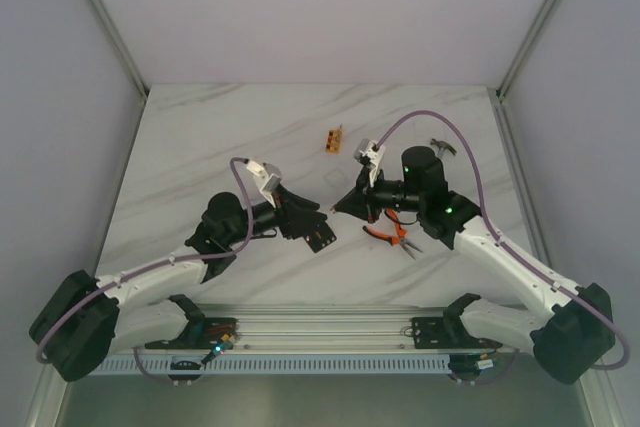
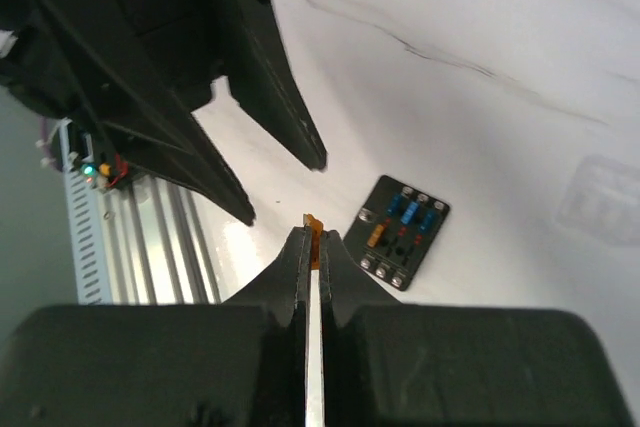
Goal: Snap on the fuse box
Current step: Pick up the fuse from the center of the board, then install the fuse at the fuse box base.
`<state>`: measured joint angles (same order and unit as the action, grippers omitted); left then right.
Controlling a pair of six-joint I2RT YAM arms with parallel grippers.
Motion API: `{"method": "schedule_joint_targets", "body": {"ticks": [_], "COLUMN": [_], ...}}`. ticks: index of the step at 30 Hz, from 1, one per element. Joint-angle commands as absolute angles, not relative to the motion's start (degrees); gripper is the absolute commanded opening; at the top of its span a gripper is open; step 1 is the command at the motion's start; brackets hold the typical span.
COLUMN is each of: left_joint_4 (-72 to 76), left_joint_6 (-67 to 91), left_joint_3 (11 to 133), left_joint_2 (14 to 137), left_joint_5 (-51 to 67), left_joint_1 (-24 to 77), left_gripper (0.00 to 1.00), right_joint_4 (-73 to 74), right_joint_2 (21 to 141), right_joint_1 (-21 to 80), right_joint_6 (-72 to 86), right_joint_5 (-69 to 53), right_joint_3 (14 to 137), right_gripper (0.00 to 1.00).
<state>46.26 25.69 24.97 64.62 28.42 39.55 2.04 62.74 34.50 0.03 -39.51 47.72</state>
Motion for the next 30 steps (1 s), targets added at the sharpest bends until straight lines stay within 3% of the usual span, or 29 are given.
{"method": "schedule_joint_targets", "body": {"ticks": [1,5,18,30], "left_joint_4": [42.6,35.8,32.6,29.2], "left_joint_6": [30.8,36.2,53.1,59.1], "left_joint_3": [21.6,19.6,13.8,14.4], "left_joint_2": [60.9,59.5,63.0,67.9], "left_joint_5": [12.2,1.2,1.3,-1.5], "left_joint_1": [39.6,39.6,39.6,40.1], "left_gripper": [0.57,0.66,0.86,0.87], "right_joint_4": [2.8,3.5,7.7,9.9], "right_joint_2": [63.5,63.9,66.6,73.4], "right_joint_1": [35.2,36.7,45.9,54.8], "right_joint_6": [4.2,6.9,12.9,16.8], "right_joint_5": [-28.5,-20.1,0.5,11.2], "right_joint_3": [46.6,45.3,45.4,48.3], "right_gripper": [0.0,0.0,0.0,0.0]}}
